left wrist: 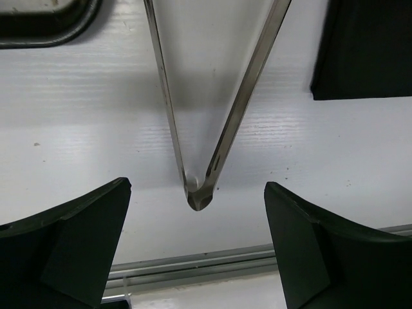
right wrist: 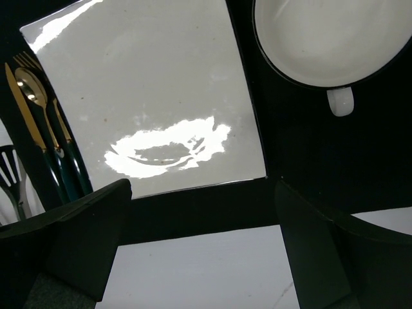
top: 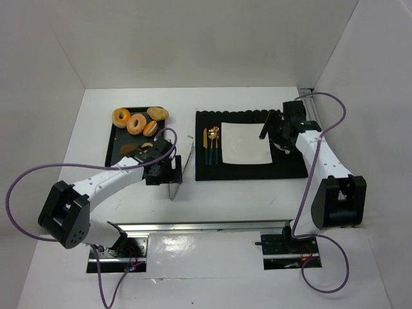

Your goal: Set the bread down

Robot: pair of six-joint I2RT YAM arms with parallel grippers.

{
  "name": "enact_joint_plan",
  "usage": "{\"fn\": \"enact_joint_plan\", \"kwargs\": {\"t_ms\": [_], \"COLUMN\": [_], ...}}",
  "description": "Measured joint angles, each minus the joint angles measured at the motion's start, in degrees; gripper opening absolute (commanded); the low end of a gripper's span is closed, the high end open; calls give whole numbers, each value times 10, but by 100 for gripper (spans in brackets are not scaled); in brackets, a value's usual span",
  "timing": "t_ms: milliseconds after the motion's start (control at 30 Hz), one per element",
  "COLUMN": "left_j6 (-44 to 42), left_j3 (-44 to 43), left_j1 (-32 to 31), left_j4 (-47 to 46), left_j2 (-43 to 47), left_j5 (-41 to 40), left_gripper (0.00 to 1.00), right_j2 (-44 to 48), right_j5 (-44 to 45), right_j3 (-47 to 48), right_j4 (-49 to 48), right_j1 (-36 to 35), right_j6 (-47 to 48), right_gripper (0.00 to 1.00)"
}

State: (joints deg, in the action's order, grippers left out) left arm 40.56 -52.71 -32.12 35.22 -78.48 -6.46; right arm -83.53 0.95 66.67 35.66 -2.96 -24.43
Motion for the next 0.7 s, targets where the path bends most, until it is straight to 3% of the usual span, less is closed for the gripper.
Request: {"fn": "enact_joint_plan", "kwargs": {"t_ms": [267, 433, 700], "left_j6": [9, 15, 15], "left_j3": [9, -29, -82], "left_j1": [-13, -14, -14], "left_j4": [-45, -53, -68], "left_j2": [-81, -164, -211], "left_j5": [-12, -32, -59], "left_gripper": [96, 96, 91], "right_j2": [5, 5, 5], "right_j5": [-32, -38, -38], "right_j3": [-6, -8, -12], "right_j4": [-24, -26, -26], "right_j1": [0, 0, 0], "right_j6": [-2, -1, -1], "right_gripper": [100, 100, 100]}}
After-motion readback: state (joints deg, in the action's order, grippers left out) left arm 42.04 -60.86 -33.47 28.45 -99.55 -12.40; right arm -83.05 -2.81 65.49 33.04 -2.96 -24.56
